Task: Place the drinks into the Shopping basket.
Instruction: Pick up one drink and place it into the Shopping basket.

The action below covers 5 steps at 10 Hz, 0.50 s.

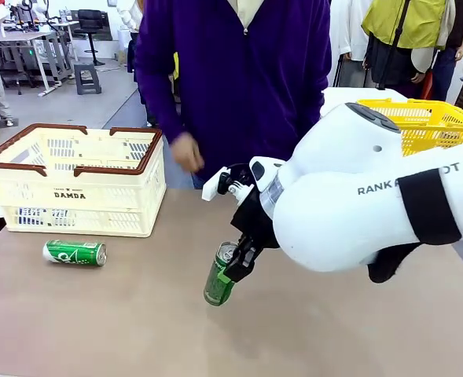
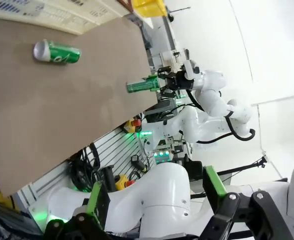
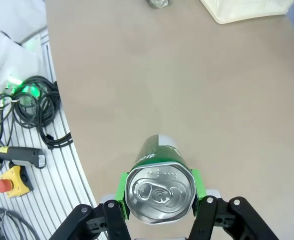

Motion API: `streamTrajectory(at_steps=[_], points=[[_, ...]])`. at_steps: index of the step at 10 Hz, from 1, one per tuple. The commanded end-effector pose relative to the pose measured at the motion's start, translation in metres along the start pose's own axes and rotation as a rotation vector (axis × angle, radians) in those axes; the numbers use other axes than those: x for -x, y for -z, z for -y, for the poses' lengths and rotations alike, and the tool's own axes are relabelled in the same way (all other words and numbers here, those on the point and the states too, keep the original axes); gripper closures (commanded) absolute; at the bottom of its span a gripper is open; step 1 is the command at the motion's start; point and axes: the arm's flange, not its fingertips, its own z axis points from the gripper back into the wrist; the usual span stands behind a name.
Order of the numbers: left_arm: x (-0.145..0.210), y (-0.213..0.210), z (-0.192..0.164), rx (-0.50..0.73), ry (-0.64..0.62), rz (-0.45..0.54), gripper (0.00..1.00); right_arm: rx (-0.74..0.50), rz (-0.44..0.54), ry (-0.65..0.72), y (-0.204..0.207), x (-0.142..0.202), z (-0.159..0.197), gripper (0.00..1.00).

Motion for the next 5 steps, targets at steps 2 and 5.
streamTrajectory(at_steps=[2, 5], points=[[-0.031, 0.048, 0.018, 0.179, 0.149, -0.132, 0.00, 0.005, -0.012, -0.045, 0.012, -0.015, 0.004, 1.00], [-0.083, 0.126, -0.001, 0.215, 0.072, -0.304, 0.00, 0.002, -0.047, -0.091, 0.025, -0.037, 0.004, 1.00]])
